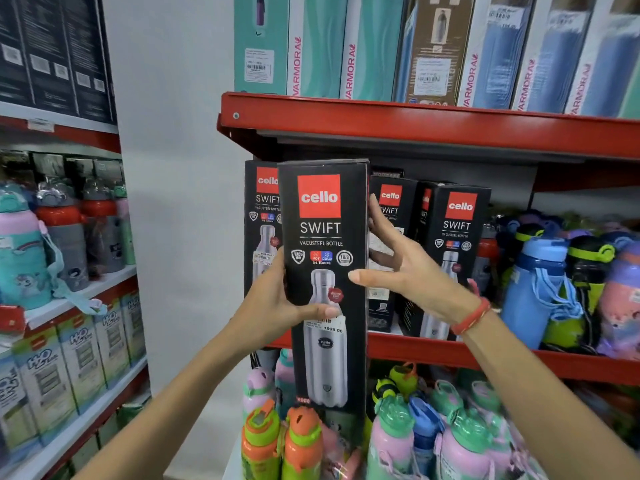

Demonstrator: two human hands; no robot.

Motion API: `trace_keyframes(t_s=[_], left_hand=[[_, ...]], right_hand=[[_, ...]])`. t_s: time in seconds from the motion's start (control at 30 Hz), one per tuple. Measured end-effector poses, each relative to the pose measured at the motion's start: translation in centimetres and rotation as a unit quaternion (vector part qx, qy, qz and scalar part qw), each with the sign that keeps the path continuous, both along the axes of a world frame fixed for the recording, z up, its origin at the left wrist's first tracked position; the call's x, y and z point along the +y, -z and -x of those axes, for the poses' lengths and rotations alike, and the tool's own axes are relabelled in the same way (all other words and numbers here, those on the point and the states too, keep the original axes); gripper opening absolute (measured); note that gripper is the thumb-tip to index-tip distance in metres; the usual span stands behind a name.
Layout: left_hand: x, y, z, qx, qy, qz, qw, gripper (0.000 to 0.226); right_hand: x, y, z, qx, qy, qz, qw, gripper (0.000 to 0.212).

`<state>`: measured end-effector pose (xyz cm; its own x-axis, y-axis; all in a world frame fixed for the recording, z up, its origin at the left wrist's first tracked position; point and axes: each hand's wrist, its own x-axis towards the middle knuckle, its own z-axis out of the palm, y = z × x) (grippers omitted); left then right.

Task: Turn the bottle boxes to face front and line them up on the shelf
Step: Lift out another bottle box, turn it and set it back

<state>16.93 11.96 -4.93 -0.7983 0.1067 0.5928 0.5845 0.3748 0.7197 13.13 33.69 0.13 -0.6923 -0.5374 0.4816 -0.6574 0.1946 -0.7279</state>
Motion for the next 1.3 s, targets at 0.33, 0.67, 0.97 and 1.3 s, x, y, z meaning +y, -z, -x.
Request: trace_keyframes(t_s=[0.33, 0.67, 0.97, 1.3], left_hand=[[0.7, -2.8, 6.5, 0.08, -0.117, -0.009, 0.99, 0.089], [1.0, -1.4, 11.5, 0.029, -0.176, 0.03, 0.983, 0.102], [1.3, -2.0, 12.9, -0.005, -0.221, 0.06, 0.973, 0.092], [1.5, -1.8, 10.6, 0.083, -0.249, 0.067, 0.963, 0.074]], right_hand=[[-1.4, -2.9, 3.9, 0.037, 0.045, 0.022, 0.998, 0.105], [-3.5, 0.3, 9.4, 0.014, 0.103, 0.051, 0.993, 0.09], [-4.8, 2.1, 12.0, 0.106, 0.277, 0.113, 0.948, 0.052], [-5.8, 4.0, 13.3, 0.065, 0.571, 0.014, 0.818, 0.115]])
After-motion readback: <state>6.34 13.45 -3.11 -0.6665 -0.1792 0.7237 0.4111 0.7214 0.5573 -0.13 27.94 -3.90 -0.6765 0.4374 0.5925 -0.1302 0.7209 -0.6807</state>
